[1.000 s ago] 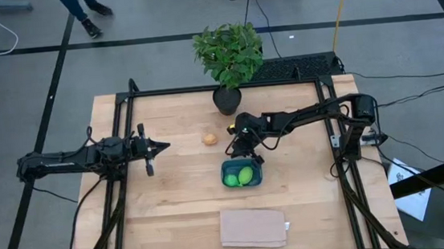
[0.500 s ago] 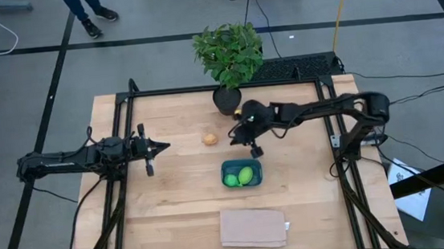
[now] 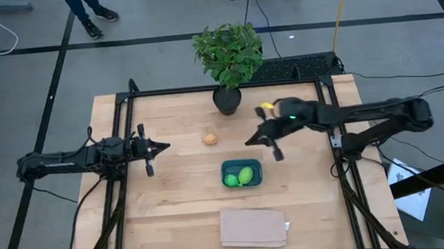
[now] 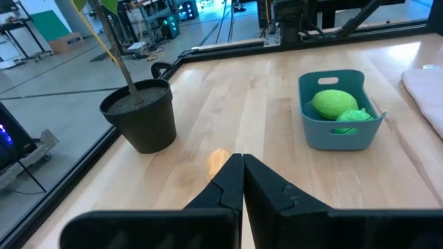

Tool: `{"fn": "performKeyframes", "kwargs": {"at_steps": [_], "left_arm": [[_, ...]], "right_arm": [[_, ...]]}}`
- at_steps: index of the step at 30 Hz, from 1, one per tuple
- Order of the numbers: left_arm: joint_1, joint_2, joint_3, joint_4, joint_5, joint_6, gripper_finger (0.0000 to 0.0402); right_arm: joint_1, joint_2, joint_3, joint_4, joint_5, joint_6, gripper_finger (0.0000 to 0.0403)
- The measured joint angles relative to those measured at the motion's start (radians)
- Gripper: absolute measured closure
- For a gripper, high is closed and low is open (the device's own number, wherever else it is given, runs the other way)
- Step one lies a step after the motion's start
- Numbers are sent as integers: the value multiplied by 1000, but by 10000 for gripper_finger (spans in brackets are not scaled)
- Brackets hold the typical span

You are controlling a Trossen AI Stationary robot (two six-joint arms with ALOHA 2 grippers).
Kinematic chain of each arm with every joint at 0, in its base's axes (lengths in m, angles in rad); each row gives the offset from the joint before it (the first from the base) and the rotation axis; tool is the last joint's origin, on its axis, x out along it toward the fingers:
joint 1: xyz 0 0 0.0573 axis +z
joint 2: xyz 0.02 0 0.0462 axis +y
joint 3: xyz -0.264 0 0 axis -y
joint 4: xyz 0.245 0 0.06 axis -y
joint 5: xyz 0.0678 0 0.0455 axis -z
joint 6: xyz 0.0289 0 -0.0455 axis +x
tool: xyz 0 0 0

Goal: Pick and placing Produce into tupperware
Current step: Put the potato into the blue container

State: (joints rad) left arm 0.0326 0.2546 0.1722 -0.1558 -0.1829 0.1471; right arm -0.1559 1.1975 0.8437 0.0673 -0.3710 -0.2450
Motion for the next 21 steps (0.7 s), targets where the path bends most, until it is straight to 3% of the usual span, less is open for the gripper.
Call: {"fn": "performKeyframes", "kwargs": {"at_steps": [9, 15, 21], "left_arm": [[0, 0, 0, 0, 0, -3, 387], [0, 0, 0, 2, -1, -18, 387], [0, 0, 0, 3, -1, -26, 387]], "right_arm": [[13, -295, -325, 270, 88, 159, 403], [14, -395, -432, 345, 187, 222, 403], [14, -474, -562, 494, 191, 272, 403]]}}
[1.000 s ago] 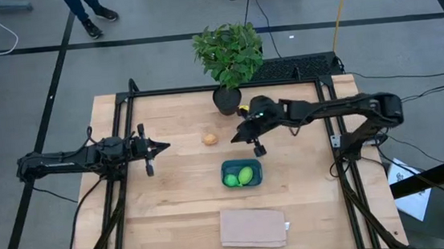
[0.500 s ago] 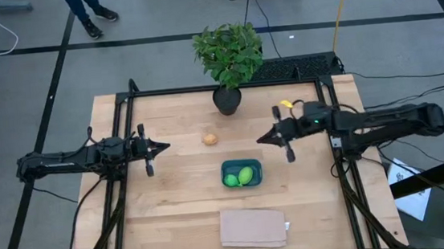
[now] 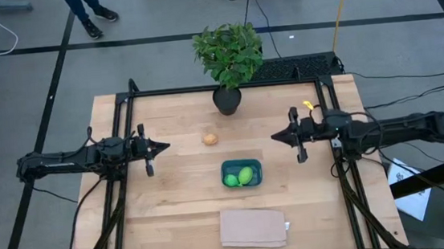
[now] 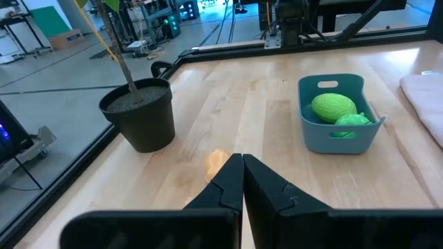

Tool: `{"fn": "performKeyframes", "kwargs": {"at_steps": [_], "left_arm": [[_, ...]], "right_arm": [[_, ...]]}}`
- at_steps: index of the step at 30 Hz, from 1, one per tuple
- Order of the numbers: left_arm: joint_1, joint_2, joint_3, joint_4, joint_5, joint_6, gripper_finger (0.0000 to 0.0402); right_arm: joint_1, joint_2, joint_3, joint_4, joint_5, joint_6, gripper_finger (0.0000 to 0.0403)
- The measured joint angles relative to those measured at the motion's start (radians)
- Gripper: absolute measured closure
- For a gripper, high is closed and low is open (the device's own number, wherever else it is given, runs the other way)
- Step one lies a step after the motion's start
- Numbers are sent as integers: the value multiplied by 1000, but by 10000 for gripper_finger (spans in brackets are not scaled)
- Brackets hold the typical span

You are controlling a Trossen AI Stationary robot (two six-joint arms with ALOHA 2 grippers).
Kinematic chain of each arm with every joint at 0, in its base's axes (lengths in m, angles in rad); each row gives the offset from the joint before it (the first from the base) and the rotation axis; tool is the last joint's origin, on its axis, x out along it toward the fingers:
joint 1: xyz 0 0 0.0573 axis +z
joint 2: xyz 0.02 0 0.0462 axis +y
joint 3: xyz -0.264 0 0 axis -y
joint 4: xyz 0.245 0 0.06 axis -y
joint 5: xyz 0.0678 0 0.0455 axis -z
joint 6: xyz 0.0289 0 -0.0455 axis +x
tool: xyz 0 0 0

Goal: Pick and placing Produce into tupperware
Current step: Put the potato into the blue container

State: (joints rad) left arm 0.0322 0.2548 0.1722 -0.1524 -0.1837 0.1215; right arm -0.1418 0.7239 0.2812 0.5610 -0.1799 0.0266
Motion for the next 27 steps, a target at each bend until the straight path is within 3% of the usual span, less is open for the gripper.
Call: {"fn": "performKeyframes", "kwargs": {"at_steps": [15, 19, 27], "left_arm": [[0, 0, 0, 0, -1, -11, 387], [0, 0, 0, 0, -2, -15, 387], [0, 0, 0, 0, -34, -26, 387]], "right_arm": [[0, -68, -100, 43, 3, -9, 403], [-1, -68, -140, 106, 53, -8, 403], [-1, -66, -227, 257, 56, 0, 403]]}}
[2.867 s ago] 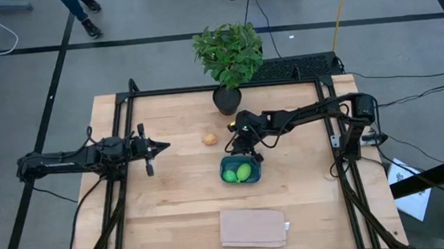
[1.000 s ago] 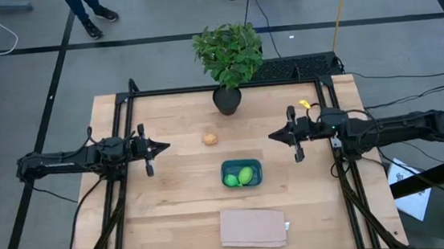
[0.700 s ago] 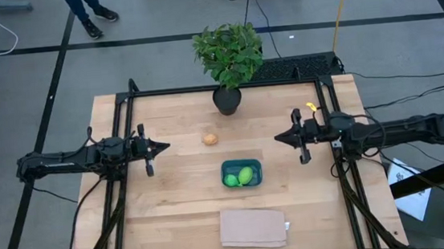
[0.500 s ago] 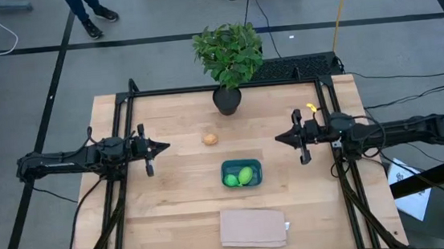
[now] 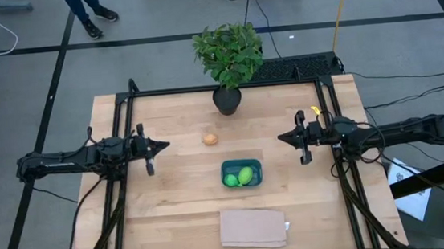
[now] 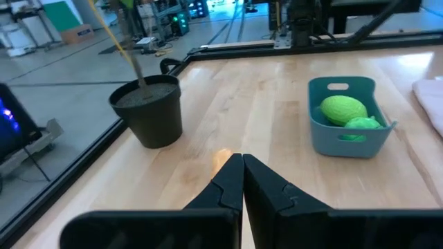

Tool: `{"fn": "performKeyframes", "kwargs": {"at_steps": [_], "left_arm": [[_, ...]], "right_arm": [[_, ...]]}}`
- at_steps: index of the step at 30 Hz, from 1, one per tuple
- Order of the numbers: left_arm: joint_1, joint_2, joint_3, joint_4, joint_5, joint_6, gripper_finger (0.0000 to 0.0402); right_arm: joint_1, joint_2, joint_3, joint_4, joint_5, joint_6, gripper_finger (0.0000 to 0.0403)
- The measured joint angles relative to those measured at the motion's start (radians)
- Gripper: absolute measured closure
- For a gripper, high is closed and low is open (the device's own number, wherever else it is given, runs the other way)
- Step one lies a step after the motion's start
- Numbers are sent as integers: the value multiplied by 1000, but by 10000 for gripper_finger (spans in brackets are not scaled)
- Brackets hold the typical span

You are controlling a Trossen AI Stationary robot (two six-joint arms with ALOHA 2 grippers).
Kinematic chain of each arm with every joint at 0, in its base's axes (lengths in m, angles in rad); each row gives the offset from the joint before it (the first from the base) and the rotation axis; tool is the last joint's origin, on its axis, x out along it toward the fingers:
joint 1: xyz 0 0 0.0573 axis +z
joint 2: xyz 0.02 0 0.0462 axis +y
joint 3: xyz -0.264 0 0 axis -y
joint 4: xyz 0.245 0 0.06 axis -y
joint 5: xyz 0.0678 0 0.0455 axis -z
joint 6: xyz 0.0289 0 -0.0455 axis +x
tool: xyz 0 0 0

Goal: Pick and placing Produce into tupperware
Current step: Put the potato into the blue container

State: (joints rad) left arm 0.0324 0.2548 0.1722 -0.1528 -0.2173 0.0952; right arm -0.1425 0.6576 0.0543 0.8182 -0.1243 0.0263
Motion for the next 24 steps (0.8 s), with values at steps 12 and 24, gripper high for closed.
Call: {"fn": "performKeyframes", "kwargs": {"at_steps": [12, 24], "left_arm": [[0, 0, 0, -1, -21, -38, 387], [0, 0, 0, -1, -30, -30, 387]], "right_arm": [[0, -1, -15, 8, -2, -2, 403], [0, -1, -17, 8, -4, 11, 403]]}}
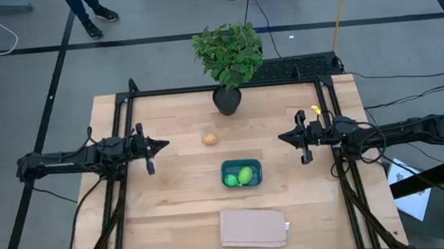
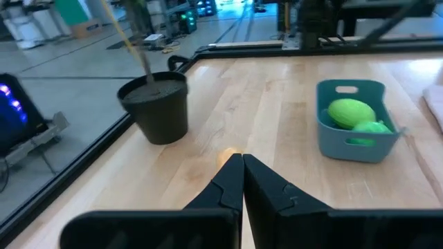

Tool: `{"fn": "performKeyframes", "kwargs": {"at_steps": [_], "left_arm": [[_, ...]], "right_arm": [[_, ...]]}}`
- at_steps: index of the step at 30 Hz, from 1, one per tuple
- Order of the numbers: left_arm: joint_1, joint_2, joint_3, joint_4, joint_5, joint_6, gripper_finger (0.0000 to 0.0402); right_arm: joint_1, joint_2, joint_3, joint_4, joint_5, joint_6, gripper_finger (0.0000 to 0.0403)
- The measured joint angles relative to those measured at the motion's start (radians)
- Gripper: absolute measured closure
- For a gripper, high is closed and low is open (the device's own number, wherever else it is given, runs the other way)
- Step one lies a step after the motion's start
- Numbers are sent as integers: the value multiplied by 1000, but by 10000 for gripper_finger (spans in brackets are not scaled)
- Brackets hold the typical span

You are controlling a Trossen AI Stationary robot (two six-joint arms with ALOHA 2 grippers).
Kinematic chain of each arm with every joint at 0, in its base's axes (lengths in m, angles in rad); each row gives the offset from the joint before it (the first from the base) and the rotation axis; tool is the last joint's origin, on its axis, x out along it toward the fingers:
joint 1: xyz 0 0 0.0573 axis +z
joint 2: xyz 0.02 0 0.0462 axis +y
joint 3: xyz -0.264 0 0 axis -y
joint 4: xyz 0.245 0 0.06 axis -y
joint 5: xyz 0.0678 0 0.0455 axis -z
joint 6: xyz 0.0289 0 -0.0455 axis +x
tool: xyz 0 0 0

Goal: Pick and placing Produce into tupperware
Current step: Put the potato into the blue container

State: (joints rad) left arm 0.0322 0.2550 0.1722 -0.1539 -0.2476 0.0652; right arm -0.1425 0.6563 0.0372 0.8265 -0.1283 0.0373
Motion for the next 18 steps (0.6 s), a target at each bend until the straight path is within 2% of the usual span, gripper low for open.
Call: {"fn": "performKeyframes", "kwargs": {"at_steps": [6, 12, 15, 18], "left_arm": [[6, 42, 20, -3, -103, -77, 387], [73, 217, 160, -4, -139, -87, 387], [131, 327, 240, -21, -76, -58, 388], [187, 439, 298, -28, 61, -9, 397]], "right_arm": [[0, 0, 0, 0, -3, -21, 403], [0, 0, -1, 4, -3, -23, 403], [0, 0, -1, 3, -3, -23, 403], [0, 0, -1, 1, -3, -23, 403]]}}
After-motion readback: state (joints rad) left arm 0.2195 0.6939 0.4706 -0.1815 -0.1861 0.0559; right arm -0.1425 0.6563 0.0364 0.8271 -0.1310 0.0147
